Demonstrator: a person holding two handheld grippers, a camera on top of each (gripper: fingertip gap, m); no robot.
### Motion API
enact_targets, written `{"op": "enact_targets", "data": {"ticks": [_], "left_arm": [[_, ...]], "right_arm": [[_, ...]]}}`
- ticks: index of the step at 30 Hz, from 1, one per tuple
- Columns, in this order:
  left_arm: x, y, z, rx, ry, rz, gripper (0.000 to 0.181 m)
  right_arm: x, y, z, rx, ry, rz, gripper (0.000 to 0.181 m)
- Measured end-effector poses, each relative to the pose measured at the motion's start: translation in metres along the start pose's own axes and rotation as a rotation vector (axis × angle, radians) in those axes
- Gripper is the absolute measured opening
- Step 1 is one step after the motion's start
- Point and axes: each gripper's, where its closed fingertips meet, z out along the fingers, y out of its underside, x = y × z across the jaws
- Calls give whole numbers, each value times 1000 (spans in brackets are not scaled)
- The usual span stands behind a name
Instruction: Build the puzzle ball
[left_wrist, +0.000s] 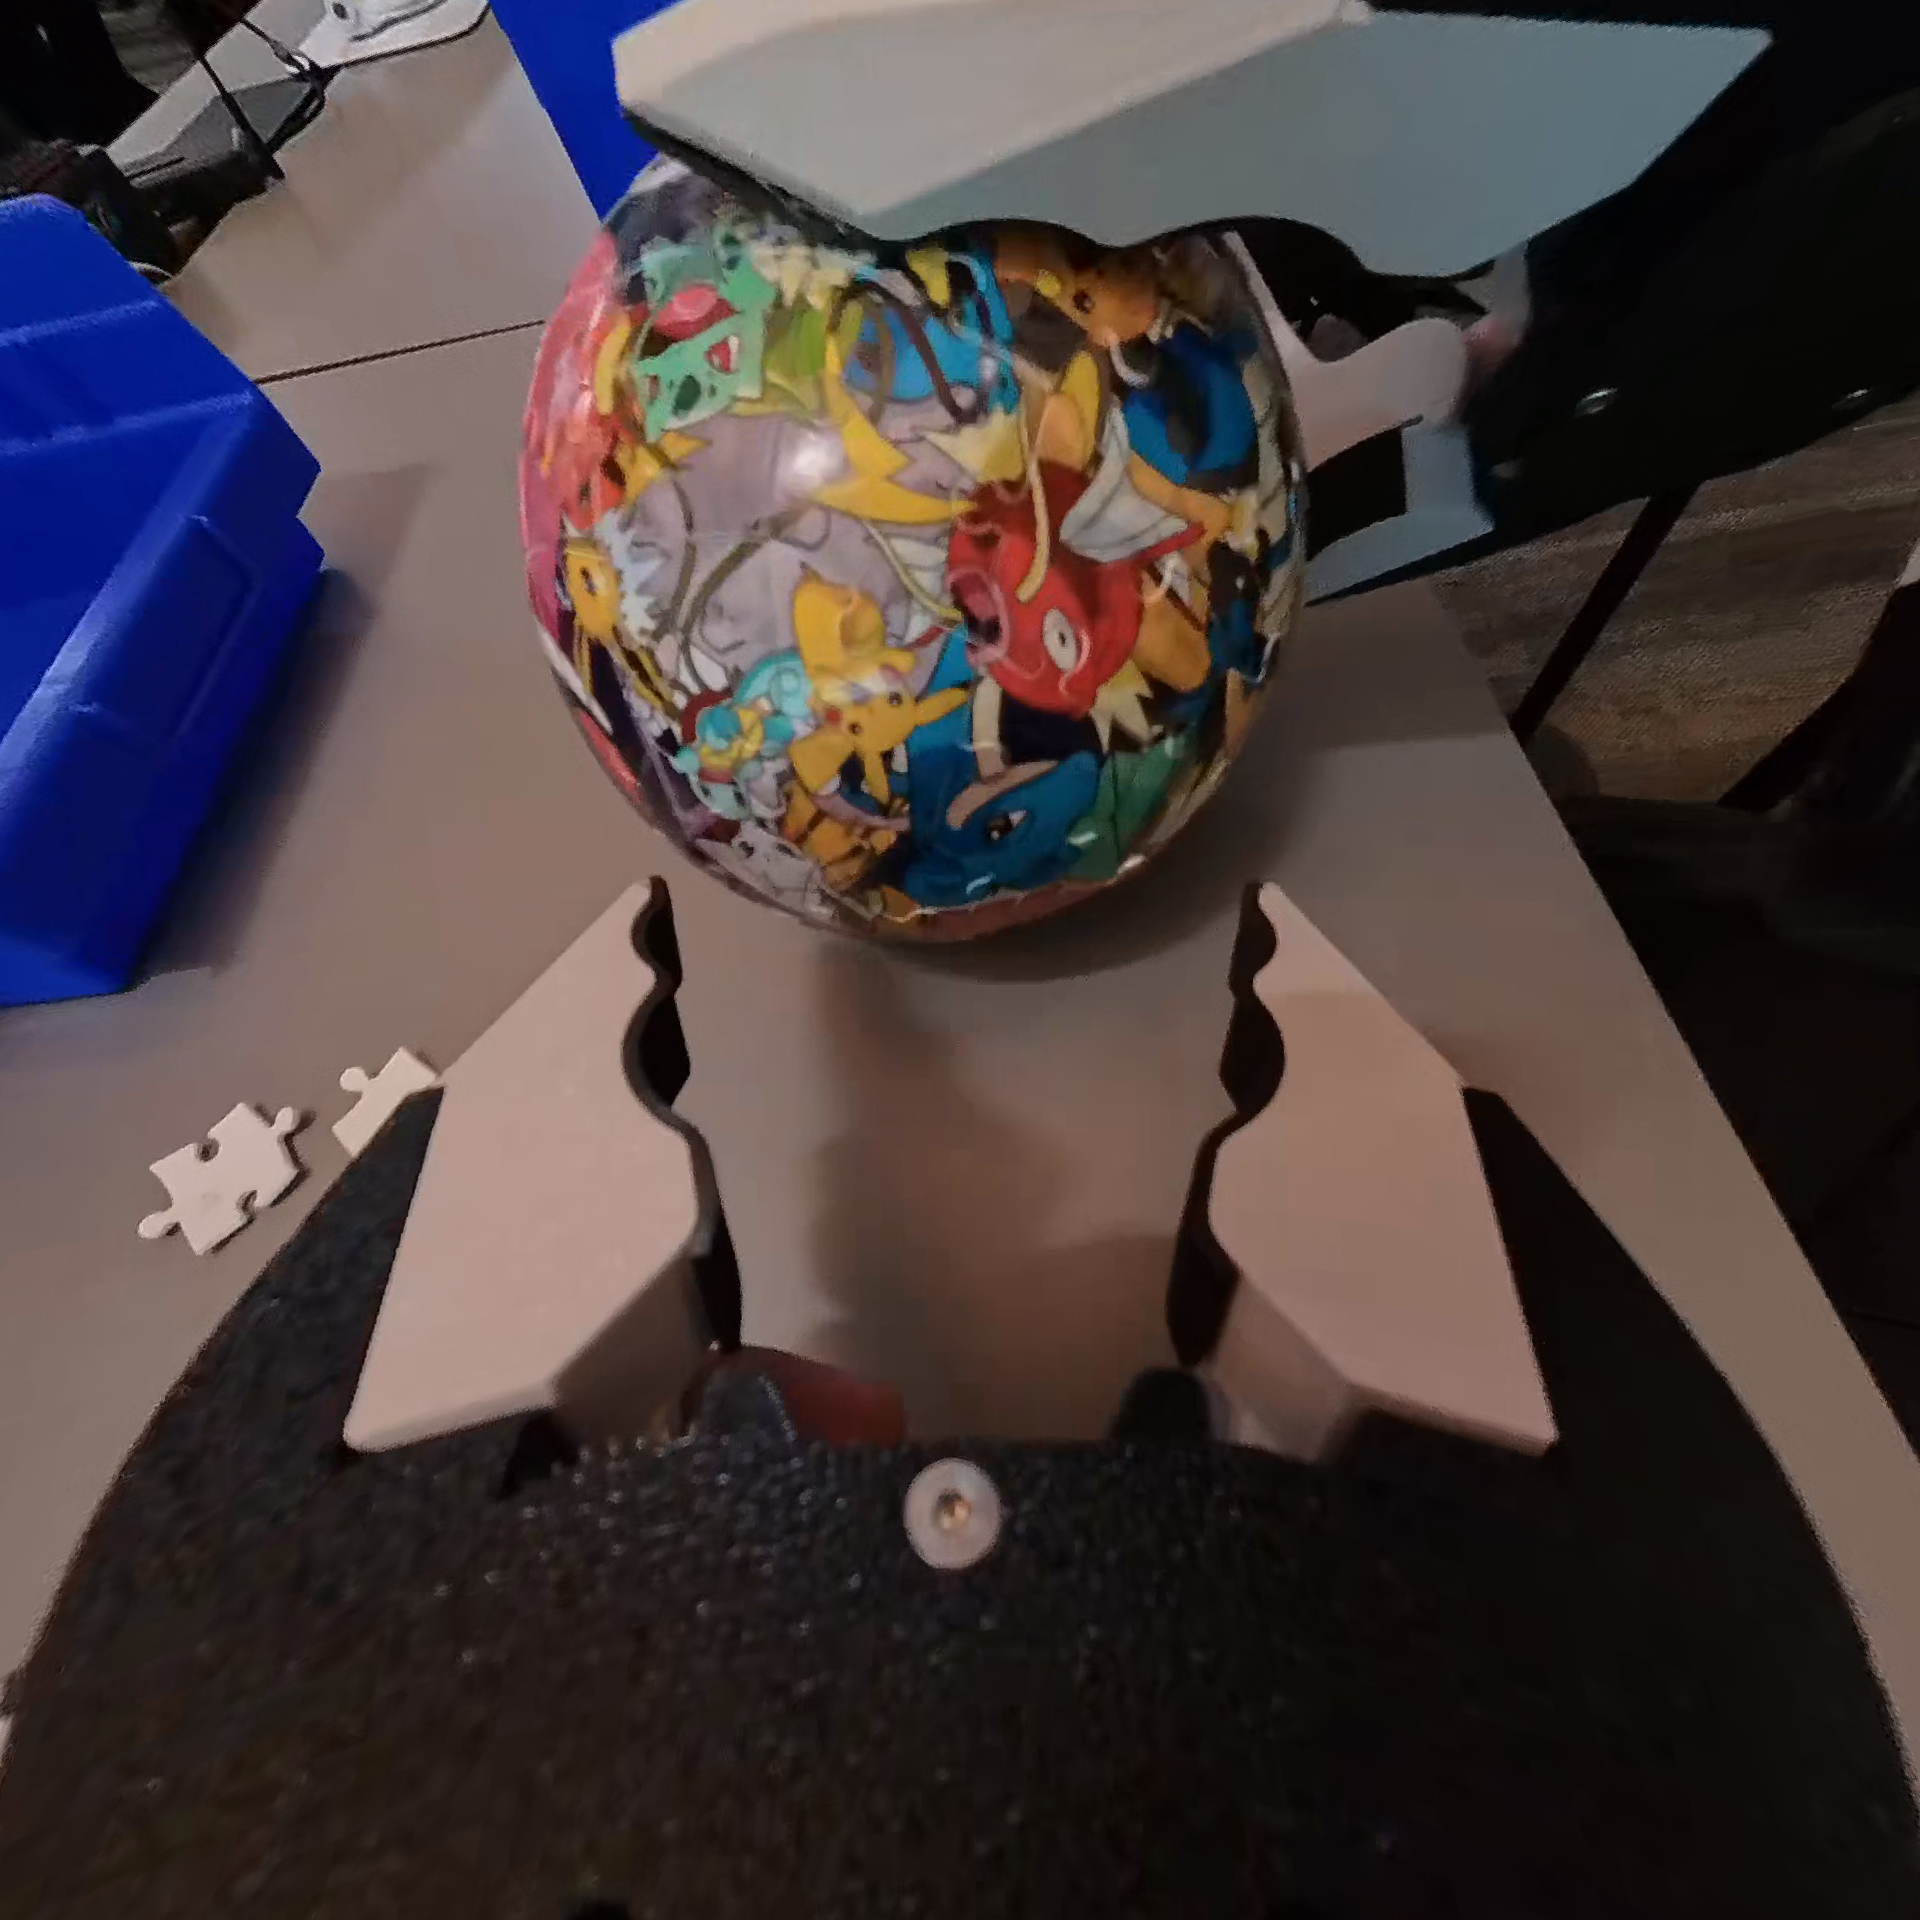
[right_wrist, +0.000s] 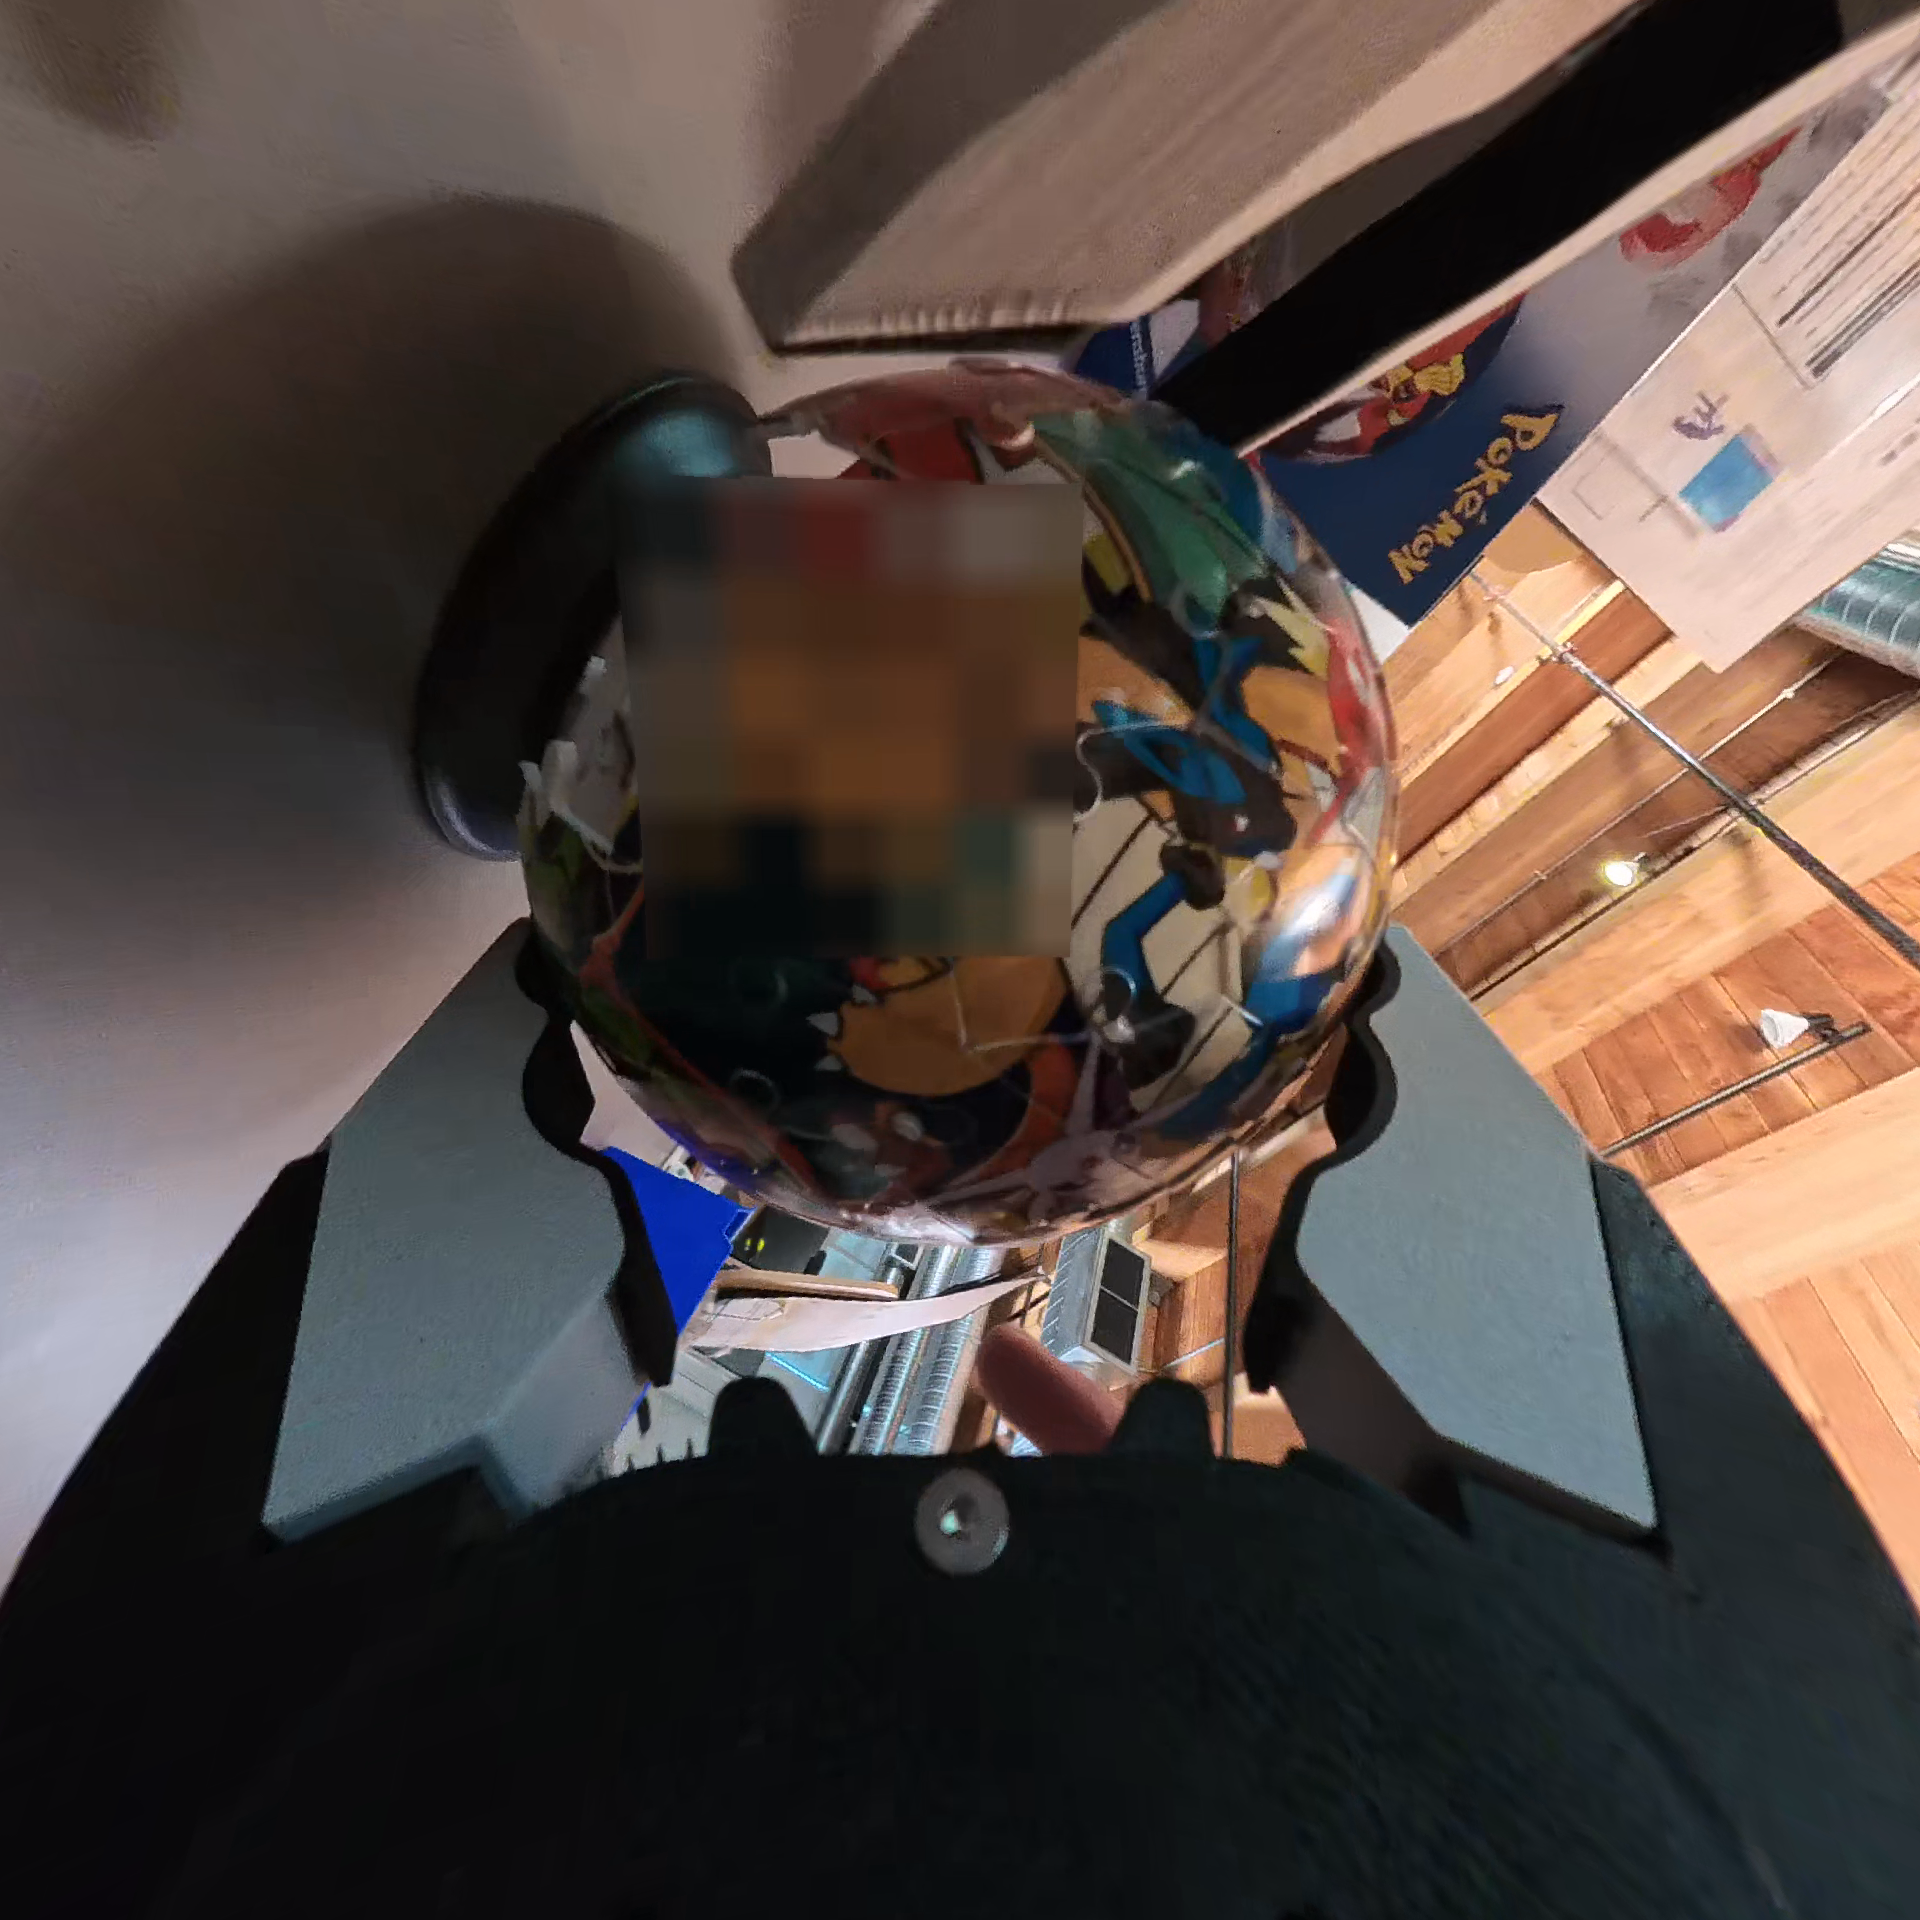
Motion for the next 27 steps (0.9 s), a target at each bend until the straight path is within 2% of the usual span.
{"op": "enact_targets", "data": {"ticks": [7,9,13,16,20,23,27], "left_arm": [[-11,-12,14,5,-70,5,109],[-14,-8,17,-37,-82,27,108],[-12,-15,14,-15,-3,-78,113],[-18,-18,9,-10,27,-162,114],[-27,-30,6,17,117,-348,121],[-35,-38,8,38,188,-451,123],[-34,-38,19,12,268,-500,130]], "right_arm": [[-7,8,3,82,-10,269,134],[-8,8,5,91,6,275,133],[-9,6,5,118,-1,297,135],[-11,8,1,164,-58,428,136],[-12,12,-12,288,-185,756,138],[-26,13,-27,406,-425,1129,139],[-19,10,-29,619,-594,1637,118]]}}
